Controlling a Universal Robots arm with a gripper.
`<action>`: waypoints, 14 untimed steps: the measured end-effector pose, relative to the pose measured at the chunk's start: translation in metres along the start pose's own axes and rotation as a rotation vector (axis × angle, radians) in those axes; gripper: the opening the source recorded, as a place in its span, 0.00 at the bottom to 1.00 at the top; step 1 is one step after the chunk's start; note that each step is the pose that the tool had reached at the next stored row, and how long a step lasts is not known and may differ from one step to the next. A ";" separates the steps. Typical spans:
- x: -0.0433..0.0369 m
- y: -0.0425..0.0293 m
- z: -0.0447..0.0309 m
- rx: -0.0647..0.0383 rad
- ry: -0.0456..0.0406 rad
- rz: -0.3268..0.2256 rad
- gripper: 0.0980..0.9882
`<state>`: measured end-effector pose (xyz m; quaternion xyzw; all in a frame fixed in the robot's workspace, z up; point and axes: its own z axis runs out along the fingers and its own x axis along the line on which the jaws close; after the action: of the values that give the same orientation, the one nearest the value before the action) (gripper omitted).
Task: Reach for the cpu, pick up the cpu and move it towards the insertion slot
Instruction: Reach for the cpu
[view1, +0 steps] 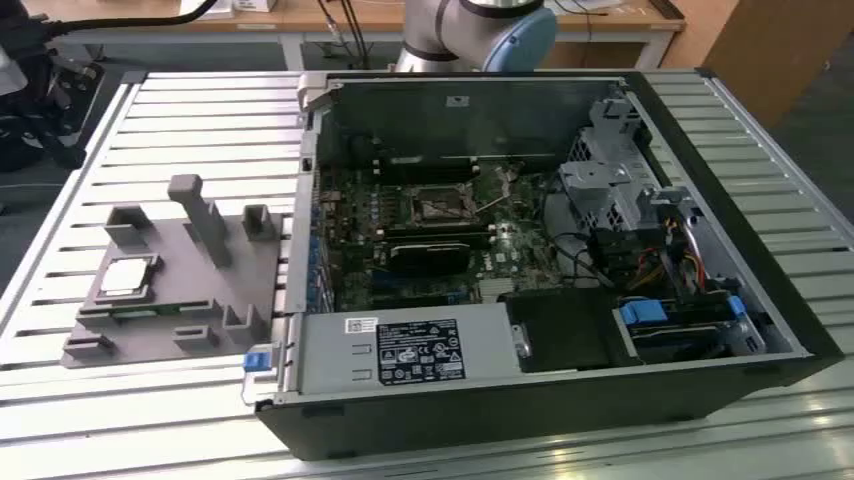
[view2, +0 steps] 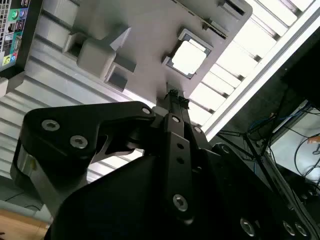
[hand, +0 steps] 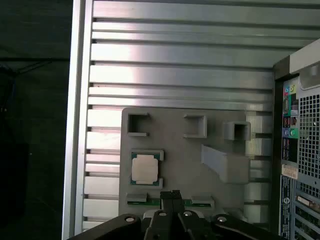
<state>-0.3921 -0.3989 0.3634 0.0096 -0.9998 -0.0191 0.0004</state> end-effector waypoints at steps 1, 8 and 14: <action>0.0000 0.0000 0.0000 0.000 0.0000 0.000 0.01; 0.0000 0.0000 0.0000 0.000 0.0000 0.000 0.01; 0.0084 -0.0004 0.0019 -0.001 -0.0001 0.000 0.01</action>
<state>-0.4005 -0.3994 0.3615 0.0095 -0.9998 -0.0195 0.0004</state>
